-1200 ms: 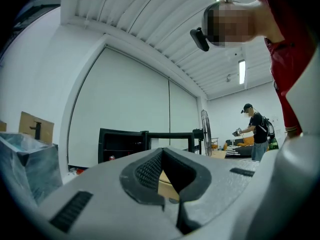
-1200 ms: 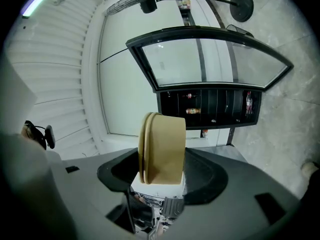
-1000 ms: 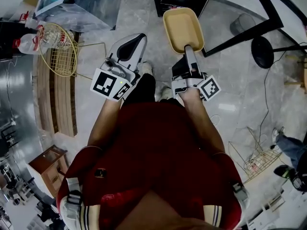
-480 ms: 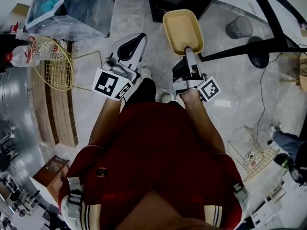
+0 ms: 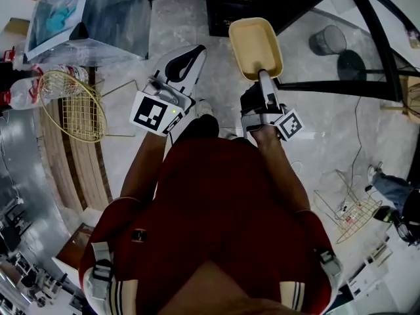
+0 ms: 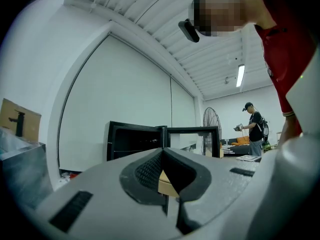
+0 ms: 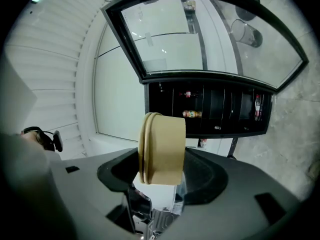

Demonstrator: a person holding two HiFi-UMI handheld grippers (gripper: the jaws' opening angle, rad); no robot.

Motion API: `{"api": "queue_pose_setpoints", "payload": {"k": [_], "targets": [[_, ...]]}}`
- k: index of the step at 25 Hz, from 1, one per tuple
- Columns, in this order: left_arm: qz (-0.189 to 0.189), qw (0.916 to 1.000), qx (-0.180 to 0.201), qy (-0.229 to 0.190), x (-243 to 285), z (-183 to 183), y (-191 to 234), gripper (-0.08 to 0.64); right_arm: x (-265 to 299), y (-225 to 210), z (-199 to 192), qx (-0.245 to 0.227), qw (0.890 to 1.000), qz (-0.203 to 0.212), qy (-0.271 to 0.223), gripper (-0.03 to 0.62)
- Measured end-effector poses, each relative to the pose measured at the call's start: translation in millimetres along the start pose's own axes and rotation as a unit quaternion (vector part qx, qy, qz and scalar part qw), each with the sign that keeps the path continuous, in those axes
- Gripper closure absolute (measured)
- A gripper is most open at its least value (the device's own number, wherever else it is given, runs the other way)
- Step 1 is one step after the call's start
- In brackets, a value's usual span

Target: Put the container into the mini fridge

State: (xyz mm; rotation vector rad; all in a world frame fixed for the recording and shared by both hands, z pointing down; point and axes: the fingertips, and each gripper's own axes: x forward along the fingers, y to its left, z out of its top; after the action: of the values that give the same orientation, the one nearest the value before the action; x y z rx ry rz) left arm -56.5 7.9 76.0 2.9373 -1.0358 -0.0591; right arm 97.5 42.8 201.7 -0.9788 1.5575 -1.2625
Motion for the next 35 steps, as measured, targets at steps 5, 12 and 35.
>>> {"api": "queue_pose_setpoints", "payload": {"k": [5,12,35], "targets": [[-0.018,0.9998,-0.003,0.005,11.7,-9.0,34.5,0.554,28.2,-23.7,-2.8,-0.011,1.000,-0.021,-0.011,0.333],[-0.025,0.9996,-0.007,0.012,25.8,-27.8,77.6,0.554,62.4,-46.5,-12.3,-0.020,0.999,-0.028,-0.012,0.333],[0.014,0.9990,0.007,0.042,99.2,-126.2,120.6,0.554,109.1,-164.6,28.3,-0.008,0.999,-0.035,0.019,0.333]]}}
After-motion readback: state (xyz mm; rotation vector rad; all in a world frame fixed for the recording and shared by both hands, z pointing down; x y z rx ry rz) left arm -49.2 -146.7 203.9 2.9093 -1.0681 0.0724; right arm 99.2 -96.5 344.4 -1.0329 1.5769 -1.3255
